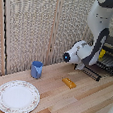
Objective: Please reach out your grabber to the yellow dish. Tenderly grip the yellow dish using your grabber. Set the yellow dish on the baking sheet. Posit your grabber on the rim of the baking sheet carrying the yellow dish. Mindfully slide the baking sheet with the yellow dish into the oven. Let go of your grabber's hold on the baking sheet's edge when it is entirely in the oven.
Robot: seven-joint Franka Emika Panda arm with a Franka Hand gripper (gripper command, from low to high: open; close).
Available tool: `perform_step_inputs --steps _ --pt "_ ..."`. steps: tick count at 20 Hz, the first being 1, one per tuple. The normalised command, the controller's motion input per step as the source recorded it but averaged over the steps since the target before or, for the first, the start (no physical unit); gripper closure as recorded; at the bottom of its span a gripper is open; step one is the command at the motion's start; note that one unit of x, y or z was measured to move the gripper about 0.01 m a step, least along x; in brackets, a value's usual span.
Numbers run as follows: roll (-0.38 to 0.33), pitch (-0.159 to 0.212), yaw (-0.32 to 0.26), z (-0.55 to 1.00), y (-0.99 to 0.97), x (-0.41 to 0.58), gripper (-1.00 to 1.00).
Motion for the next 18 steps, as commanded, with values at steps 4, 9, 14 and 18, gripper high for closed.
perform_step_inputs --steps 4,9,14,18 --pt "0.186 -0.081 -0.062 0.23 -0.21 -0.046 1.00" --pt "0.306 0.051 -0.138 0.26 -0.18 0.000 1.00" --pt "0.266 0.073 -0.097 0.37 -0.19 0.057 1.00" --pt "0.193 0.041 -0.063 0.60 -0.29 0.184 1.00"
